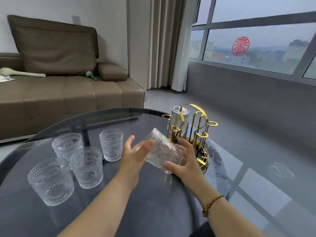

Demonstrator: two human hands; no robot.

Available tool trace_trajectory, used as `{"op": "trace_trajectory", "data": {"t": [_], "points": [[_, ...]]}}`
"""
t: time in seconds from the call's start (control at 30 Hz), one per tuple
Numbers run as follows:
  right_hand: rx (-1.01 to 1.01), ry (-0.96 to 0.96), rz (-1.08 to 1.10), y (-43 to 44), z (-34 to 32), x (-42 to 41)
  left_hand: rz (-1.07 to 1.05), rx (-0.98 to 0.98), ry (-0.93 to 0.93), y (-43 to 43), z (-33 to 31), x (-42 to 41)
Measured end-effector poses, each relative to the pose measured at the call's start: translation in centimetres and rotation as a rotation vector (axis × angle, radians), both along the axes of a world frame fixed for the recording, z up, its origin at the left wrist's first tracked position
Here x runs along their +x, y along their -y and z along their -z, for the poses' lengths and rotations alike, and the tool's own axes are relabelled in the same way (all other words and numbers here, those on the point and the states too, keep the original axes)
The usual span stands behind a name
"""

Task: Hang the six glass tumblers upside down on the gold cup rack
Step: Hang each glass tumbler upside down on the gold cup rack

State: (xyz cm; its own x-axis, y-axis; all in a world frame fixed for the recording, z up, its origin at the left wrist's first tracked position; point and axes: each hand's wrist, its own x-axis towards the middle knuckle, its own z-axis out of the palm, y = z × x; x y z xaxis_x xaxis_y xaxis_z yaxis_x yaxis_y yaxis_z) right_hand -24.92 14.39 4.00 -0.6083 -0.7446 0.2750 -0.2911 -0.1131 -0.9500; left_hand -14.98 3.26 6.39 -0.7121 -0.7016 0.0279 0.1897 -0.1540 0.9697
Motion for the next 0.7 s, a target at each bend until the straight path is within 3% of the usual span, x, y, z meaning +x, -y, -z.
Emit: {"op": "trace_trajectory", "data": {"t": [0.2, 0.3, 0.43, 0.53, 0.7], "points": [[-0.068, 0.047, 0.057, -1.4, -1.8, -2.2, 0.161, 0.198, -0.146, -0.9, 0.0, -2.9], [-0.092, 0.041, 0.085, -2.0, -3.2, -3.2, 0.23, 0.165, -0.161, -1.0, 0.2, -3.9], [-0.11, -0.047, 0.129, -3.5, -6.9, -4.9, 0.31, -0.067, 0.0, 0.2, 1.3, -3.9], [-0.115, -0.118, 0.177, -4.5, -10.1, -6.4, 0.186, -0.302, 0.216, 1.5, 4.1, -4.8], [-0.064, -0.258, 0.371, -5.5, -14.6, -10.7, 0.258, -0.819, 0.453, 1.2, 7.9, -7.0]]}}
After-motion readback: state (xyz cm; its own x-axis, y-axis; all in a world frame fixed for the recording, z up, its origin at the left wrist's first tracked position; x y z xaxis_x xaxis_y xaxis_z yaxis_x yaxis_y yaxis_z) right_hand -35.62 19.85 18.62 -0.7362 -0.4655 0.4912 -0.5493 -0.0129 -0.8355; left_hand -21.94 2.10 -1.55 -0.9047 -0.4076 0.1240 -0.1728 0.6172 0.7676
